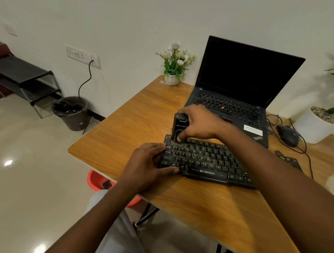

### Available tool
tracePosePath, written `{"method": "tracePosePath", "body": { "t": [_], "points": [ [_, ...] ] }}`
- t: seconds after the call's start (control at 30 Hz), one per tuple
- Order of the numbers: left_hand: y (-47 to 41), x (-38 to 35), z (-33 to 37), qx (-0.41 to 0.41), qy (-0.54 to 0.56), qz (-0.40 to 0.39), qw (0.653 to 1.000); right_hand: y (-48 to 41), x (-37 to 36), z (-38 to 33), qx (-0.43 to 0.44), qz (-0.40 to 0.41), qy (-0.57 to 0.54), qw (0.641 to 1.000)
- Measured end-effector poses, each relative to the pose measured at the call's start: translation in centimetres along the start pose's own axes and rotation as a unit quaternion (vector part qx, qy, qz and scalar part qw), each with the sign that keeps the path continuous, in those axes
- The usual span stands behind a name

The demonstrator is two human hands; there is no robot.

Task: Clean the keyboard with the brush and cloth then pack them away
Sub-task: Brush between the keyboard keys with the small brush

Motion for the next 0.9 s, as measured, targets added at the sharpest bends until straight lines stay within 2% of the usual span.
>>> {"method": "tracePosePath", "body": {
  "t": [0.13, 0.37, 0.47, 0.7, 0.9],
  "points": [
    [0.1, 0.0, 0.5, -0.008, -0.006, -0.005, 1.000, 0.3, -0.8, -0.8, 0.002, 0.011, -0.043, 0.999],
    [-0.1, -0.1, -0.1, -0.009, -0.022, 0.002, 1.000, 2.8, 0.5, 2.9, -0.021, -0.020, 0.026, 0.999],
    [-0.1, 0.0, -0.1, -0.007, -0.023, 0.000, 1.000, 3.1, 0.6, 3.4, -0.031, -0.014, 0.000, 0.999],
    [0.0, 0.0, 0.2, -0.006, -0.026, -0.006, 1.000, 1.1, -0.7, -0.7, -0.008, 0.041, -0.074, 0.996],
    [-0.1, 0.1, 0.3, -0.003, -0.024, -0.005, 1.000, 2.3, -0.4, 1.0, -0.009, 0.019, -0.021, 1.000]
  ]
}}
Point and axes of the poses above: each hand's wrist, its own y-axis away from the middle knuckle, its own x-axis out of the back of the hand, z = x × y, the point moved 9 cm from there along -y, towards the middle knuckle, and after that the axes turned 9 degrees about y, right-handed, at the moved point
